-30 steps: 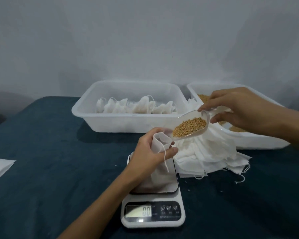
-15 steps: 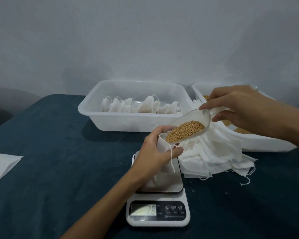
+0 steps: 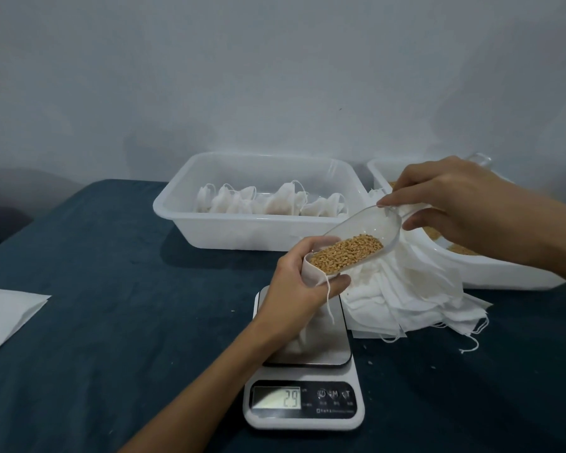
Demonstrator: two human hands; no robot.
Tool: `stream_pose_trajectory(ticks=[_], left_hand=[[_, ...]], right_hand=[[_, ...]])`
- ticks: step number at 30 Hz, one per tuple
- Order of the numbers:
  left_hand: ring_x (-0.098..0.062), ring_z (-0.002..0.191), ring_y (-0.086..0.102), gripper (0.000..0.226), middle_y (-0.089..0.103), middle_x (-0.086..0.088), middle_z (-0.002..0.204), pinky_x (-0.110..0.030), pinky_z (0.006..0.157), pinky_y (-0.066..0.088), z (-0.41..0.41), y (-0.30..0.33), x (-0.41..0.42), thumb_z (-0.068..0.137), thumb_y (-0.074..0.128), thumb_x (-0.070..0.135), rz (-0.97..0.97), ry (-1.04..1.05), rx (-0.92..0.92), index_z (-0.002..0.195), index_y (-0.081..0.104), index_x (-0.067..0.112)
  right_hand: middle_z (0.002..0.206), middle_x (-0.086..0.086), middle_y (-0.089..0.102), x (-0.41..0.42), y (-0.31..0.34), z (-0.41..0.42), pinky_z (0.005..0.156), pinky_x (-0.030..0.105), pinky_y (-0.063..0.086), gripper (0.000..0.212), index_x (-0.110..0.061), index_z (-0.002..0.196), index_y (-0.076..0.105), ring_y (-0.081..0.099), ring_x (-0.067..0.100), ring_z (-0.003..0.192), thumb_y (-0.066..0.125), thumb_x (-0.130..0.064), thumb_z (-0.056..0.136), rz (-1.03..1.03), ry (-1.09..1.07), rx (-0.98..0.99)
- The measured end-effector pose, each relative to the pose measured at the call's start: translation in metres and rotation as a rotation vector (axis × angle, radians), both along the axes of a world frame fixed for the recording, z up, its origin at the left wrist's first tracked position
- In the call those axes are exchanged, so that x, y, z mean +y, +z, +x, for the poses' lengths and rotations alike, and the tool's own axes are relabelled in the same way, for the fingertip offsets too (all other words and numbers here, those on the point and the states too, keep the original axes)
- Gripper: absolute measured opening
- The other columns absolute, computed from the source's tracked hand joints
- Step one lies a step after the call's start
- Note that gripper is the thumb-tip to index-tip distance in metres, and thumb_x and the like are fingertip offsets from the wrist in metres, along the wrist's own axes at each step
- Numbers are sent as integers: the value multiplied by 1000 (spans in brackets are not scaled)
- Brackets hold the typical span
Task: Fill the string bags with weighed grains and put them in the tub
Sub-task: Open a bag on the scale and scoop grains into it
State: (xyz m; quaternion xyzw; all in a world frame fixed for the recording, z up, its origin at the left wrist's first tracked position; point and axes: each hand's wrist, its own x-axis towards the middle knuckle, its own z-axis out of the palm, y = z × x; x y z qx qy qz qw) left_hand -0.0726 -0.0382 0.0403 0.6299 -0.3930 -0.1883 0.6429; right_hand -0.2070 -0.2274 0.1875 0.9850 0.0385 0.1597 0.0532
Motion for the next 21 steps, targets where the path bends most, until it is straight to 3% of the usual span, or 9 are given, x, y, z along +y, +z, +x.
stream_pose_trajectory(ticks=[4, 8, 15, 17, 21], left_hand=[[-16, 128, 60, 49, 68, 13, 128, -50, 111, 48, -1, 2, -4, 82, 85, 23, -28, 4, 0, 122, 67, 42], [-12, 124, 62, 54, 68, 17, 124, -40, 108, 50, -1, 0, -3, 75, 87, 29, -29, 1, 7, 123, 65, 45], [-11, 114, 68, 60, 69, 23, 119, -42, 104, 55, 0, -2, 0, 76, 89, 21, -30, -10, 18, 127, 63, 39], [-10, 111, 70, 61, 70, 21, 118, -35, 100, 56, 1, -2, 1, 77, 89, 15, -39, -20, 35, 129, 63, 35], [3, 106, 67, 62, 67, 34, 110, -9, 85, 49, 2, -1, 3, 79, 89, 8, -48, -25, 18, 130, 61, 29]], right_hand=[[96, 0, 69, 1, 1, 1, 84, 47, 51, 44, -18, 112, 78, 66, 31, 86, 86, 1, 73, -76, 15, -35], [96, 2, 68, 1, -2, 2, 86, 44, 50, 42, -18, 113, 77, 67, 30, 85, 85, -2, 75, -104, 19, -32], [97, 2, 69, 3, -6, 4, 89, 45, 46, 43, -18, 114, 77, 67, 29, 87, 86, -2, 75, -120, 19, -50], [97, 2, 69, 4, -5, 5, 89, 47, 46, 43, -19, 113, 77, 67, 30, 86, 86, -3, 74, -142, 23, -57], [97, 0, 68, 4, -6, 6, 91, 45, 42, 42, -20, 111, 77, 65, 31, 88, 87, -4, 73, -177, 29, -82]])
